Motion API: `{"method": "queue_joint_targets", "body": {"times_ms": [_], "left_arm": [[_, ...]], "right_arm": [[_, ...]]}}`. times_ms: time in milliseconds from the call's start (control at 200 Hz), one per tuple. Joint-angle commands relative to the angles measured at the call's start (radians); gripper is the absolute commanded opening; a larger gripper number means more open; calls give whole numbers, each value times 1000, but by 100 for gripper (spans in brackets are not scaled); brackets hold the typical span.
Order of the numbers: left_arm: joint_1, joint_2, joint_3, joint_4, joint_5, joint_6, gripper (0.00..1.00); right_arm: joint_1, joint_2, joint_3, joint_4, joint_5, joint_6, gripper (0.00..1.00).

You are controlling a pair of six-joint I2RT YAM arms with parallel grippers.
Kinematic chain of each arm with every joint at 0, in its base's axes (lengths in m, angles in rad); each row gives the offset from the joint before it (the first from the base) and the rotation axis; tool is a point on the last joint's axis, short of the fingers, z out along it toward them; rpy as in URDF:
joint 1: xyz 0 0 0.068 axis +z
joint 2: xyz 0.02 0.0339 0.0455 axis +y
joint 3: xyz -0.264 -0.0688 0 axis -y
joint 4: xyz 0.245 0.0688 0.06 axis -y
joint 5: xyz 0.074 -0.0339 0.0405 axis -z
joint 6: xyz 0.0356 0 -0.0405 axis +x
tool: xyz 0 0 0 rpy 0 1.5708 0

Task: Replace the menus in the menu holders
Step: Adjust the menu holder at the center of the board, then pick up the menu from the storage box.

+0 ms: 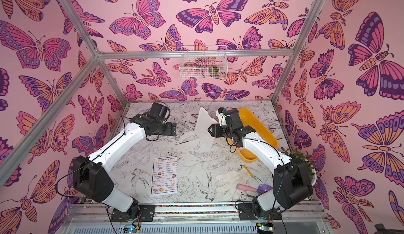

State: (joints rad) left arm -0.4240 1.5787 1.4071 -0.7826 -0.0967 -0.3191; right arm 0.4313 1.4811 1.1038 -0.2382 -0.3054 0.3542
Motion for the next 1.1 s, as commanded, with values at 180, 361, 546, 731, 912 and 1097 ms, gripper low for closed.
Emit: {"method": "queue_joint_targets", "body": {"times_ms": [180,361,546,731,912,1097], "left_arm": [[-26,-4,-25,-12,25,0,95],[-110,-49,-99,-11,41,-55,95],[-345,-57,-142,22,34,-196,95],[-594,80,-75,185,2,-346,94],[-695,318,119,280,-51,-382,94],[-695,539,307,359,-60,-328,95]], "right_arm": [[36,35,68,24,-84,40,63],[-28,-86,61,-132,-132,-27,75],[-180,-264,-71,-214,-88,-8,77],[-322,-276,-153,-215,130,21,79],[-433,-63,-96,-102,209,15,87],[-515,237,86,-121,109,-16,92]]}}
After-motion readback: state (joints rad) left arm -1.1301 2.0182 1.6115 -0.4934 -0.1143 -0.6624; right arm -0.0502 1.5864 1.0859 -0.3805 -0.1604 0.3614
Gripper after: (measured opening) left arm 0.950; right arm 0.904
